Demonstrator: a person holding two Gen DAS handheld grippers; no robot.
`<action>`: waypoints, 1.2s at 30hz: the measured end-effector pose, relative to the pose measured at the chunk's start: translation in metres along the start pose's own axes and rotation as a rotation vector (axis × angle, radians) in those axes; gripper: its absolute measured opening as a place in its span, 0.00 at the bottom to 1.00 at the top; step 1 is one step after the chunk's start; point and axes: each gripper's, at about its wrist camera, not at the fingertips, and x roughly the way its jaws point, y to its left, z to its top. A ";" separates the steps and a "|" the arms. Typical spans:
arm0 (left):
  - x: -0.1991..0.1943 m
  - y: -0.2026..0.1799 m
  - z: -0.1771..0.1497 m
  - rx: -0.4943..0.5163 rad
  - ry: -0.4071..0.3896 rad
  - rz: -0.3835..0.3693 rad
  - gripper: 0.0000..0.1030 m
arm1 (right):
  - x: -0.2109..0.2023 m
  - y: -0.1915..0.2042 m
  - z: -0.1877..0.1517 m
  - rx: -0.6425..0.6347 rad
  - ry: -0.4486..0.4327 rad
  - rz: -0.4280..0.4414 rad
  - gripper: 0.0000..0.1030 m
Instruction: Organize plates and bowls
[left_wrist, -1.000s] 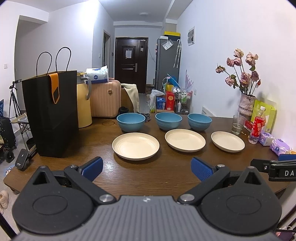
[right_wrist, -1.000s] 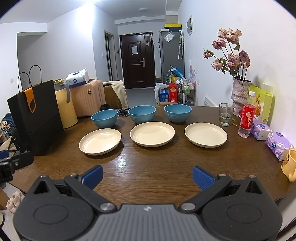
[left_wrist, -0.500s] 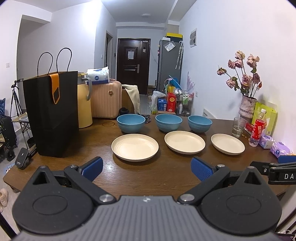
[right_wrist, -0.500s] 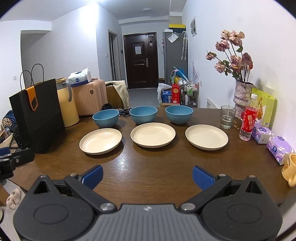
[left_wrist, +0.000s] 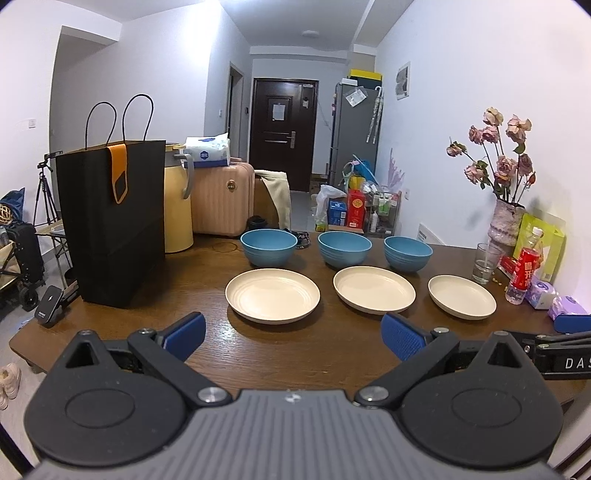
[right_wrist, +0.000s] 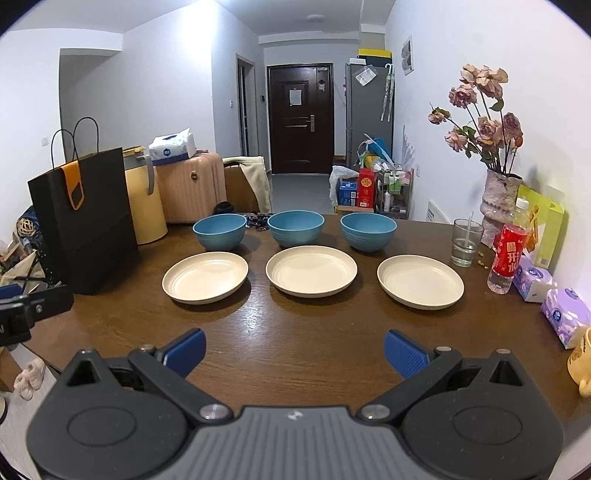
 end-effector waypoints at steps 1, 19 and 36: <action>0.000 -0.002 0.000 -0.003 -0.001 0.004 1.00 | 0.002 -0.001 0.001 -0.002 0.004 0.001 1.00; 0.024 0.003 0.003 -0.020 0.021 0.049 1.00 | 0.038 -0.004 0.007 -0.003 0.060 0.048 1.00; 0.132 0.056 0.057 0.000 0.040 -0.011 1.00 | 0.135 0.031 0.056 0.064 0.096 0.028 1.00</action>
